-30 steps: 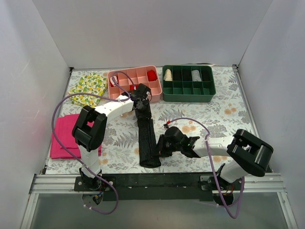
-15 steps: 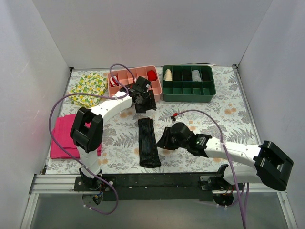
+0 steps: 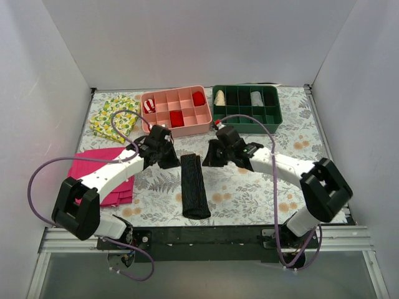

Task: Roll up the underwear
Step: Fold the underwear at the center of the board.

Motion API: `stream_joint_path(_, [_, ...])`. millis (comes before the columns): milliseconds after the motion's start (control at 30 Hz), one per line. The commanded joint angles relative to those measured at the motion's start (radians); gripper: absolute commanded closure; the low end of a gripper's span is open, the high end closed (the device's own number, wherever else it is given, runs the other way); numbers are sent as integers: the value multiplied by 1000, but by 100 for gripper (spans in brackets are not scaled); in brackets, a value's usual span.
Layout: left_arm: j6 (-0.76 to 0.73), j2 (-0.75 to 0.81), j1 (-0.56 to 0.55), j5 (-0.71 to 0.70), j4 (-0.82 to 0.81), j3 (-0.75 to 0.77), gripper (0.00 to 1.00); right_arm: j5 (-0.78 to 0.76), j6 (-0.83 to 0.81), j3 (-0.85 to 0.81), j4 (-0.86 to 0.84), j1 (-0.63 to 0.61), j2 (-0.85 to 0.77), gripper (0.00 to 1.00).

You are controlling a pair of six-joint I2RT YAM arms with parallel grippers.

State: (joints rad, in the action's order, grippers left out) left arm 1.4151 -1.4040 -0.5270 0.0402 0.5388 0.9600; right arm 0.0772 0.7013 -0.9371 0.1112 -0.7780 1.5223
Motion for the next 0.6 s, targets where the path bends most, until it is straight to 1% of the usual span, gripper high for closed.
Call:
stream_joint_path(0, [56, 98, -7, 124, -115, -134, 92, 192, -132, -175, -10, 13, 122, 99])
stream_joint_path(100, [70, 134, -8, 170, -152, -203, 93, 242, -137, -242, -21, 19, 206, 99])
stream_joint_path(233, [84, 143, -8, 191, -177, -248, 94, 257, -147, -305, -5, 32, 315, 99])
stream_joint_path(467, [82, 122, -8, 188, -189, -274, 94, 248, -198, -368, 8, 72, 407, 99])
stream_joint_path(567, [79, 114, -8, 184, -189, -279, 94, 246, -220, -368, 10, 94, 427, 99])
